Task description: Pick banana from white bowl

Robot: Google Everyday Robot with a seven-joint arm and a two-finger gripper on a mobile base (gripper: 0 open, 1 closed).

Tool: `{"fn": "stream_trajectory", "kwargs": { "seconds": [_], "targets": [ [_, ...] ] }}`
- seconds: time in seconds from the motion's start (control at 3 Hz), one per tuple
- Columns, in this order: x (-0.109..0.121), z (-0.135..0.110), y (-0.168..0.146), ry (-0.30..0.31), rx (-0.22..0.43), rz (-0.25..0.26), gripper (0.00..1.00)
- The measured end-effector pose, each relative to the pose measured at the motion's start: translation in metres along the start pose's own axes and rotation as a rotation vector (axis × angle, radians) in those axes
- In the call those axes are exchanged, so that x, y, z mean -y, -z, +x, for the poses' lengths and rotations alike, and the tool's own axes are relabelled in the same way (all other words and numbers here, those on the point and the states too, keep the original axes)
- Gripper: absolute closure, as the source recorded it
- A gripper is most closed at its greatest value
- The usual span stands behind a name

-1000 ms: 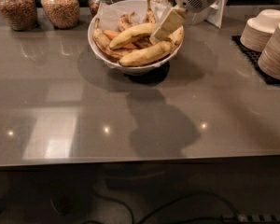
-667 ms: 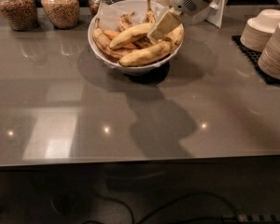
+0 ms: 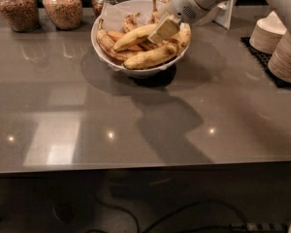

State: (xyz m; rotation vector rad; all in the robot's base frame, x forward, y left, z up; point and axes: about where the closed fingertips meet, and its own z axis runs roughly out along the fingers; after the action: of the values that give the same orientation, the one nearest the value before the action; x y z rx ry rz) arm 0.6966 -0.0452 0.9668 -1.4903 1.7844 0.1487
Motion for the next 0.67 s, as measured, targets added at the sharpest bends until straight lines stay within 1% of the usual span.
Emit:
{"fn": "stream_trajectory", "kwargs": {
  "seconds": [0.33, 0.67],
  "targets": [
    [0.003, 0.008, -0.012, -0.024, -0.008, -0.008, 0.37],
    [0.008, 0.019, -0.021, -0.045, -0.029, -0.010, 0.38]
  ]
}}
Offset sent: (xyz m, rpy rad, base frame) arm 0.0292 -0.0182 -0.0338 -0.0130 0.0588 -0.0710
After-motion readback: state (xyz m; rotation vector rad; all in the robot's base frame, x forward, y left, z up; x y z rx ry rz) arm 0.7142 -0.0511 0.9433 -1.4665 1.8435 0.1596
